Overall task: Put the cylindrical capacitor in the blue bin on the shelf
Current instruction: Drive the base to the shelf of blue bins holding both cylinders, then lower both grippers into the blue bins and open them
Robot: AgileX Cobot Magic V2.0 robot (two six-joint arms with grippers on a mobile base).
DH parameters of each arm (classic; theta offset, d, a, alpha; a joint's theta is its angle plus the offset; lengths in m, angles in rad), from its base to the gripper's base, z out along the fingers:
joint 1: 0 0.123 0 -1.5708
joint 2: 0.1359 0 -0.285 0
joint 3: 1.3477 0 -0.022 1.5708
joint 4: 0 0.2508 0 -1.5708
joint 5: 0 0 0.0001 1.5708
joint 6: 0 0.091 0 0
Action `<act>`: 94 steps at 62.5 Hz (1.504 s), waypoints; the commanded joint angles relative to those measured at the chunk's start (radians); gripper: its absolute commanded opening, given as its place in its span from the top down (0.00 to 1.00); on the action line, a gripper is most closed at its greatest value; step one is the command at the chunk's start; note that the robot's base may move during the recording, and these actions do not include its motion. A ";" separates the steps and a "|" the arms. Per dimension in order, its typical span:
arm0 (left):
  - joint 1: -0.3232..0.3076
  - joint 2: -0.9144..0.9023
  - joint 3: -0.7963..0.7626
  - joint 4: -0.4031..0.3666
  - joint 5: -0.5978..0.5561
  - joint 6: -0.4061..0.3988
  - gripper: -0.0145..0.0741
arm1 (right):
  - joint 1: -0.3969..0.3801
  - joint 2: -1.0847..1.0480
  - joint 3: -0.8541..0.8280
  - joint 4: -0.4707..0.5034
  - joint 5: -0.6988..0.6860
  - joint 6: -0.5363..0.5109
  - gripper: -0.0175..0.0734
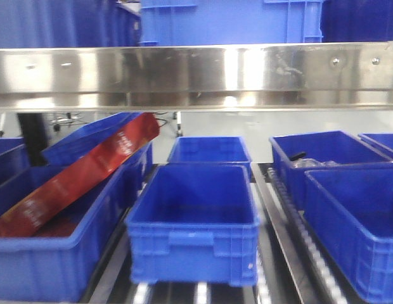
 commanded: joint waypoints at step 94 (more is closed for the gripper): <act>0.002 -0.008 -0.003 -0.003 -0.023 0.000 0.96 | 0.000 -0.003 0.000 -0.007 -0.030 -0.003 0.99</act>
